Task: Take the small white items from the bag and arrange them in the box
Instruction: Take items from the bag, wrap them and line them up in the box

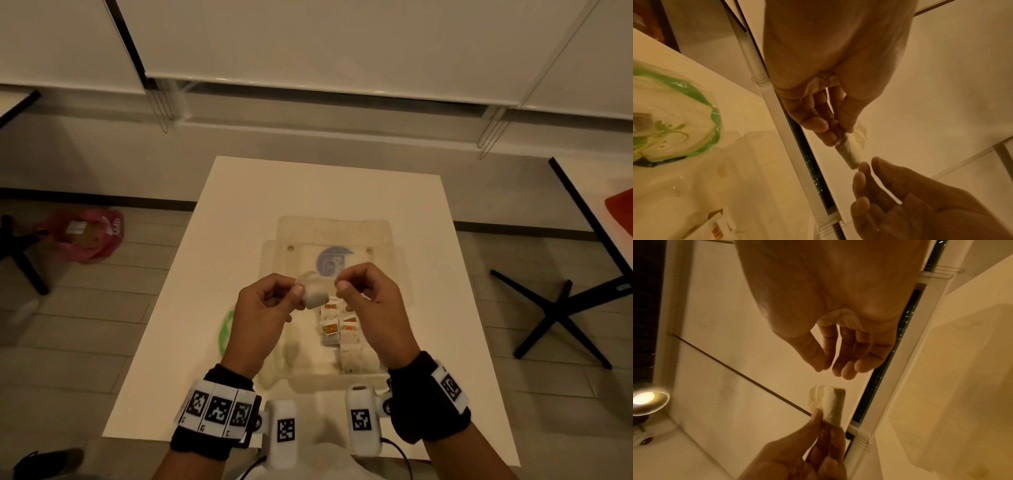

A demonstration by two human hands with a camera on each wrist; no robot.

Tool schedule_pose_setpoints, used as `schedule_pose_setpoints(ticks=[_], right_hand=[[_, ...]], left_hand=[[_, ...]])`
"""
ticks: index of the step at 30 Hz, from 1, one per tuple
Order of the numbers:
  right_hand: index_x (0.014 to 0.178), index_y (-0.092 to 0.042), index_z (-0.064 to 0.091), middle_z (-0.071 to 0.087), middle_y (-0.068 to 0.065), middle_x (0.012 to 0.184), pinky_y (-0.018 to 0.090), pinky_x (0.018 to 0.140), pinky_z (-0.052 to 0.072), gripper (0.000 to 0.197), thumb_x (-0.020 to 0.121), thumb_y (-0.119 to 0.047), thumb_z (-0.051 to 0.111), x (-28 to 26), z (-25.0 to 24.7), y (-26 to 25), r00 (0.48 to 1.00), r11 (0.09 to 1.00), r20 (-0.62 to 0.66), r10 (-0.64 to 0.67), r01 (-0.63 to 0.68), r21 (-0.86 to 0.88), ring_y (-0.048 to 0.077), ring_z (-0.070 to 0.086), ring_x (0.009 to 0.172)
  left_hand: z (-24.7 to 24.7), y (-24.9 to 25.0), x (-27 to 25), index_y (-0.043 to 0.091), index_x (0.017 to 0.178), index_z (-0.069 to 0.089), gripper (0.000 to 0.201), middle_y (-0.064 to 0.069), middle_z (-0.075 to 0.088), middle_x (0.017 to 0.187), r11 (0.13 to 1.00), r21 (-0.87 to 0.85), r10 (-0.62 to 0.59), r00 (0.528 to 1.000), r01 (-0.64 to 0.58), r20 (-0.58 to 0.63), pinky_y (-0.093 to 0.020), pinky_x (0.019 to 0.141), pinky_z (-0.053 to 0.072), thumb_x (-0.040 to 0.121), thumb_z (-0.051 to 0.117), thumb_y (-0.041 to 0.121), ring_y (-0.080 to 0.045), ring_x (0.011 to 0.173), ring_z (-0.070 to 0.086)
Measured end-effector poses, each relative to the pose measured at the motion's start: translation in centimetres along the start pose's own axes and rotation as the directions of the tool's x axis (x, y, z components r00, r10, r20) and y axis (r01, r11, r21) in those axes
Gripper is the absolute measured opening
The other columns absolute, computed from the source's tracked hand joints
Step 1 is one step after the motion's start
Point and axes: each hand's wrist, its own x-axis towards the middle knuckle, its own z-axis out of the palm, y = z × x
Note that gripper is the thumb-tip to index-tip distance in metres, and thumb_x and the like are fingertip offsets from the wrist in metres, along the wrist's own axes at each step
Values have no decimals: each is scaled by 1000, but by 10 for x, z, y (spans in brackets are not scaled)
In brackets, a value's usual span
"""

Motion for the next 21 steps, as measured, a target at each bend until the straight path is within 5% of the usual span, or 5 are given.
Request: schedule_pose_setpoints(ticks=[4, 13, 17, 21], right_hand=[[91, -13, 68, 71, -4, 91, 37, 76, 56, 6, 89, -8, 68, -7, 2, 3, 998, 998, 47, 30, -27, -63, 12, 66, 87], [92, -18, 69, 72, 0, 96, 31, 72, 58, 12, 84, -10, 75, -5, 3, 5, 994, 995, 43, 102, -102, 1, 23, 67, 94], [97, -16, 70, 73, 6, 101, 39, 76, 57, 17, 83, -17, 78, -6, 4, 3, 986, 991, 109, 122, -128, 46, 26, 66, 99], [94, -4, 68, 71, 8, 92, 26, 75, 49, 19, 83, -17, 77, -5, 5, 3, 979, 982, 161, 122, -142, 125, 16, 64, 88]], left_hand=[[2, 3, 0, 9, 92, 72, 6, -7, 74, 80, 1000, -9, 6, 1000, -5, 14, -22, 61, 50, 93, 68, 11, -15, 75, 69], [5, 10, 0, 7, 90, 73, 6, -9, 75, 82, 998, -22, 53, 998, -52, 46, -13, 65, 49, 92, 68, 9, -14, 76, 69], [4, 10, 0, 8, 90, 74, 5, -7, 75, 80, 998, -17, 59, 996, -58, 65, -15, 69, 50, 92, 69, 9, -16, 76, 70], [4, 10, 0, 9, 90, 74, 5, -5, 75, 81, 999, -13, 48, 996, -47, 80, -20, 74, 53, 91, 70, 9, -16, 77, 70]])
